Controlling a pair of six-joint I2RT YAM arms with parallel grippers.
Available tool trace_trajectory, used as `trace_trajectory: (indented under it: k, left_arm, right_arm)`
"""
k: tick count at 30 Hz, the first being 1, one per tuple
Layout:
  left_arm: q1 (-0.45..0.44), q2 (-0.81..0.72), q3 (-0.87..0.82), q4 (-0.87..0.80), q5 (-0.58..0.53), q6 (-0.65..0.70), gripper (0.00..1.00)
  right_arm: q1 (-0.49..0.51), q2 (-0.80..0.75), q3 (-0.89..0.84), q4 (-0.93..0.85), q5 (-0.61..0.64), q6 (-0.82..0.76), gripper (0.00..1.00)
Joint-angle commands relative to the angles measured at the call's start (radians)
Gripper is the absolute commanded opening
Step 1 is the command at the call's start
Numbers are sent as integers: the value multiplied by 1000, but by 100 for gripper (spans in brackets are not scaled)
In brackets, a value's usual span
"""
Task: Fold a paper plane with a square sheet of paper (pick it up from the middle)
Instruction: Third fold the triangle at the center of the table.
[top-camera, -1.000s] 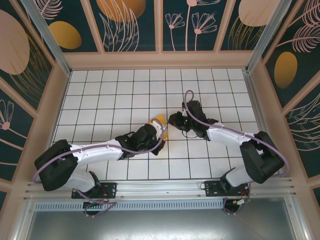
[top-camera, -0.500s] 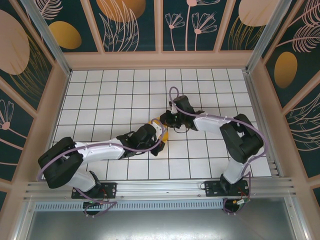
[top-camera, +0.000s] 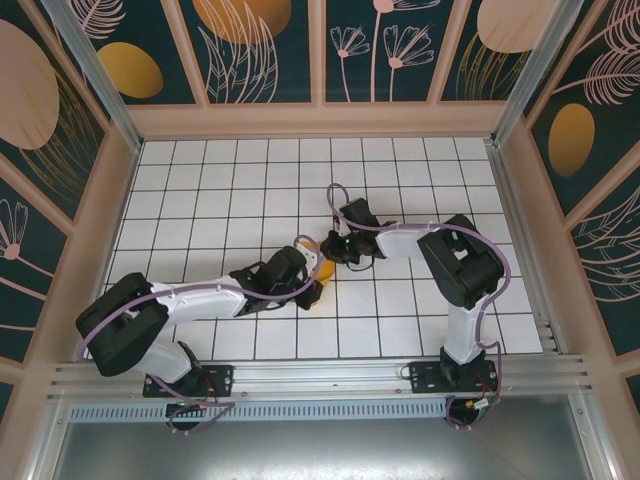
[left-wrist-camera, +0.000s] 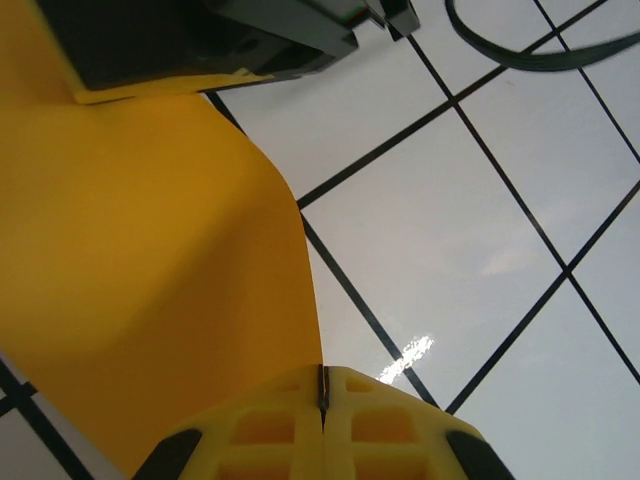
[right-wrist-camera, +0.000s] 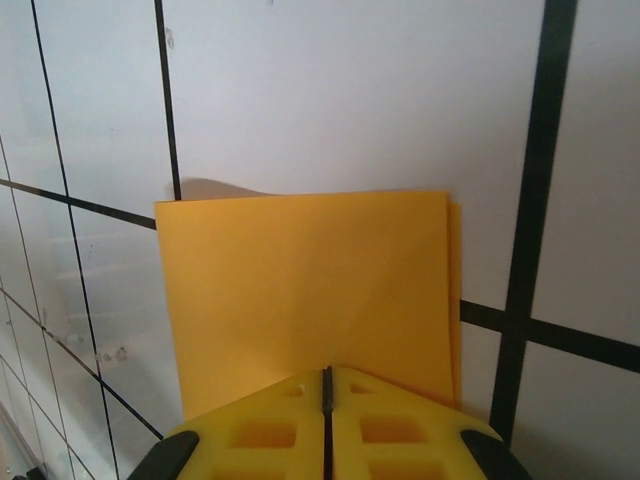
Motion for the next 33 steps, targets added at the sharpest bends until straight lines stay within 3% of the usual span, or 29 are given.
trace_trajectory:
  k: [1,11,33]
  left_arm:
    - [29,17,-7,17,36,-16,3]
    - [108,52,5,-10,30,-24,5]
    - [116,99,41,-44,-40,-9,7]
  right_arm:
    - [5,21,8,-35,16,-30,10]
    - [5,30,13,-48,25,-37,10]
    - [12,19,7,-52,33,-29,10]
